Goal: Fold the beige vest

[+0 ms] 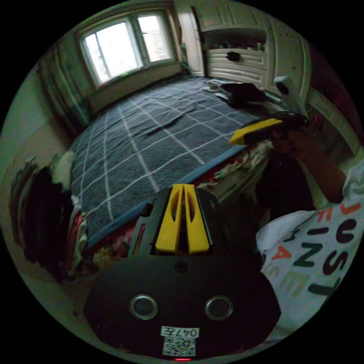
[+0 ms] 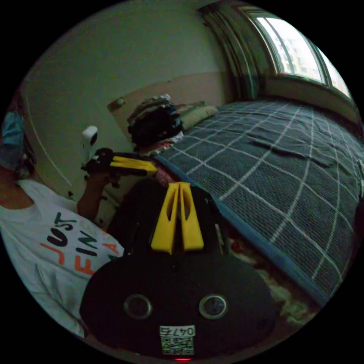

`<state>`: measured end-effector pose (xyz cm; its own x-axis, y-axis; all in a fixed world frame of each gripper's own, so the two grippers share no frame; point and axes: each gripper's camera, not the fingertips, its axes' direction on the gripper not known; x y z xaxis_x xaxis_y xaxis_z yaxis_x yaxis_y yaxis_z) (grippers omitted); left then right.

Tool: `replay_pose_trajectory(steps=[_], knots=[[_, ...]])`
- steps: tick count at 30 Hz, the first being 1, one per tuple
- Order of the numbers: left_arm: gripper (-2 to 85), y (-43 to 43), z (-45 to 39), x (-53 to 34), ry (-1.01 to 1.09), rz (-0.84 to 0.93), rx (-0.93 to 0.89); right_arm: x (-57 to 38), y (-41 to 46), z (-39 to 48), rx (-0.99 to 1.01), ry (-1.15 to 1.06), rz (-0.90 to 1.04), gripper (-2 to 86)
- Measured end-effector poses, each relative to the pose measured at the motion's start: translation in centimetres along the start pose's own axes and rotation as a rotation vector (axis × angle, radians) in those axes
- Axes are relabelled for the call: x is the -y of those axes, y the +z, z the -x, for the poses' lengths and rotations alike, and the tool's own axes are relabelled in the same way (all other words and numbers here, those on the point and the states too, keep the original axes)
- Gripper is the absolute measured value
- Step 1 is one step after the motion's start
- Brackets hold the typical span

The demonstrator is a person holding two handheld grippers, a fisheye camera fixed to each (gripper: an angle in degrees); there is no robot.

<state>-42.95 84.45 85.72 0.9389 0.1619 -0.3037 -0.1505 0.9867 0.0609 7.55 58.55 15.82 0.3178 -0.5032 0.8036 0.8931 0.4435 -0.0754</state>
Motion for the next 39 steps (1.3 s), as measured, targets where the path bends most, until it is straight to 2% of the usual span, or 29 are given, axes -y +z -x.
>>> replay_pose_trajectory(steps=[3,5,8,10,16,21,25,28,34,36,39], knots=[[-0.8,1.9,-5.6,5.8,0.076,-0.042,-0.065,-6.0,-3.0,1.7,-0.205,-0.062,0.045,-0.7],[-0.8,3.1,-8.5,8.7,0.085,-0.052,-0.095,-10.3,-4.7,3.4,-0.433,-0.102,0.081,0.8],[-0.8,6.0,-12.7,13.1,0.116,0.042,-0.214,-15.3,-6.5,5.1,-0.588,-0.139,0.083,2.6],[-0.8,7.3,-14.8,15.4,0.143,0.098,-0.239,-18.2,-7.8,5.7,-0.575,-0.148,0.048,3.3],[-0.8,11.0,-17.7,22.5,0.135,0.02,-0.241,-26.3,-11.1,5.9,-0.56,-0.087,-0.032,1.8],[-0.8,15.5,-19.3,30.0,0.288,0.005,-0.233,-30.4,-12.5,6.2,-0.532,-0.087,-0.115,-0.7],[-0.8,17.6,-19.0,35.1,0.256,-0.037,-0.274,-32.2,-12.2,5.5,-0.527,-0.102,-0.108,-0.8],[-0.8,19.1,-19.1,39.3,0.246,-0.043,-0.231,-33.3,-11.7,4.6,-0.649,-0.129,-0.062,-0.4],[-0.8,24.6,-20.3,44.2,0.184,0.033,-0.255,-38.2,-17.0,2.9,-0.93,-0.049,-0.242,0.1],[-0.8,27.0,-21.2,45.3,0.198,0.147,-0.227,-40.6,-18.8,1.7,-0.967,-0.021,-0.224,0.3],[-0.8,28.1,-22.6,47.6,0.254,0.168,-0.111,-45.6,-20.5,-1.1,-1.02,0.038,-0.135,0.6]])
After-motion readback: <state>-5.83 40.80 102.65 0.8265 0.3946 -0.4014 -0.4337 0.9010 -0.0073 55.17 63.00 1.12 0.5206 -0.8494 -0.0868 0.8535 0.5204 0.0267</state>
